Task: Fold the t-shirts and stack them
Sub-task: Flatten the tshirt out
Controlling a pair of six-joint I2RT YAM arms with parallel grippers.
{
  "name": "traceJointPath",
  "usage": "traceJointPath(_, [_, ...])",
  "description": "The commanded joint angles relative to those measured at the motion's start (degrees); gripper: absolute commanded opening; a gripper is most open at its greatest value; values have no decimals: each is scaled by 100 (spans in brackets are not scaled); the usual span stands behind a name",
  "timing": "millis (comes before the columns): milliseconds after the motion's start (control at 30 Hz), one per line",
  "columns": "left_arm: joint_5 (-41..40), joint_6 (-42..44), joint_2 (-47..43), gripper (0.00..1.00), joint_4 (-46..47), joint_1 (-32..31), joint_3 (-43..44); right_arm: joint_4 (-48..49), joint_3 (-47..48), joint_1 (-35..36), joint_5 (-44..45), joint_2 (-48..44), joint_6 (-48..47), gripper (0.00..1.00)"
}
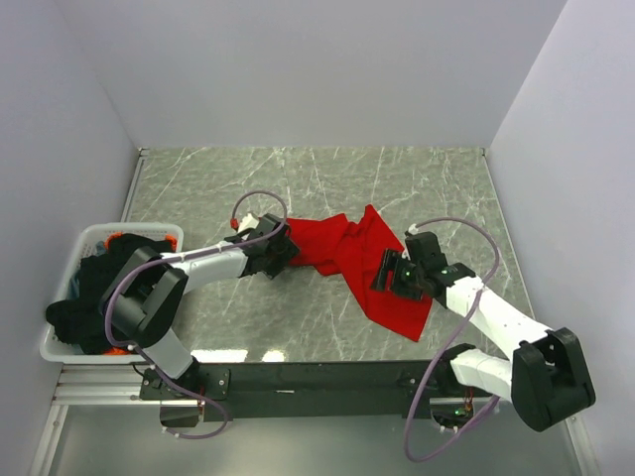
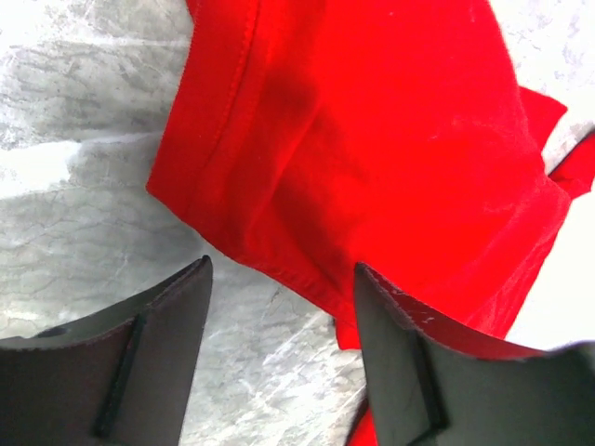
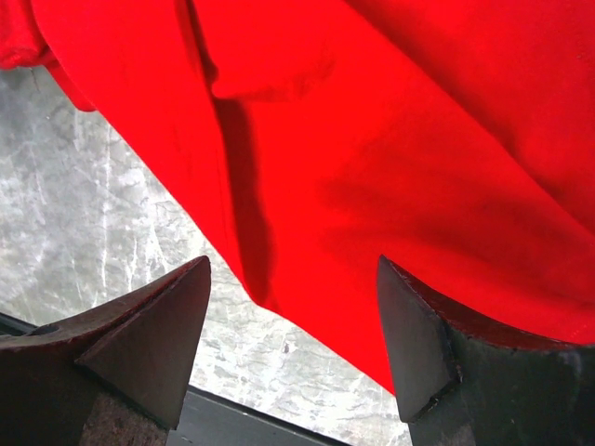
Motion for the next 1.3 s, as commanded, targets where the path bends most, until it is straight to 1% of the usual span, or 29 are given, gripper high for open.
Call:
traceJointPath(0, [-36, -97, 46, 66, 360, -3, 12, 279, -54, 67, -53, 144, -87, 78])
traceJointPath(67, [-62, -1, 160, 55, 256, -11, 108, 332, -63, 85, -96, 214, -87, 77])
traceJointPath(100, [-71, 43, 178, 48, 159, -11, 196, 384, -72, 93, -114, 302, -87, 77])
traceJointPath(133, [-158, 122, 169, 34, 97, -11, 223, 411, -89, 94, -123, 337, -87, 77])
traceJointPath(200, [-316, 210, 90, 19, -69, -3, 223, 463, -90, 111, -149, 451, -105, 77])
traceJointPath(233, [-422, 306, -41, 7, -140, -3, 232, 464, -72, 111, -167, 496, -122, 77])
traceJointPath(267, [-623, 368, -120, 1, -219, 24, 232, 464, -63, 120, -184, 539, -149, 77])
traceJointPath(333, [-791, 561, -409, 1, -525, 41, 276, 446, -37, 146, -184, 514, -175, 77])
traceJointPath(467, [-1396, 992, -1016, 1, -1124, 41, 460, 402, 51, 251, -123, 373, -289, 77])
traceJointPath(500, [-1476, 1080, -1261, 1, -1221, 41, 478, 428, 68, 295, -88, 364, -307, 77])
traceJointPath(600, [-1670, 1388, -1579, 1, -1678, 41, 548, 463, 165, 401, -35, 417, -386, 77])
traceJointPath(767, [-1627, 1687, -2010, 1, -2310, 41, 671, 516, 446, 857, 114, 758, -430, 77])
traceJointPath(967, [-1521, 1828, -2441, 1, -2654, 41, 733, 516, 798, 1253, 412, 1330, -448, 77])
traceJointPath(1100, [-1574, 1880, -2599, 1, -2786, 41, 856, 569, 895, 1385, 501, 1726, -439, 76])
traceJointPath(1167, [-1600, 1915, -2599, 1, -2848, 41, 943, 560, 956, 1447, 562, 1954, -439, 72])
traceJointPath(1200, [-1600, 1942, -2582, 1, -2856, 41, 979, 543, 974, 1491, 615, 2016, -456, 68])
traceJointPath(1233, [-1609, 1951, -2573, 1, -2935, 41, 1031, 534, 983, 1500, 641, 2086, -465, 59])
traceJointPath(1267, [-1661, 1977, -2564, 1, -2970, 41, 1136, 508, 974, 1508, 694, 2095, -474, 52])
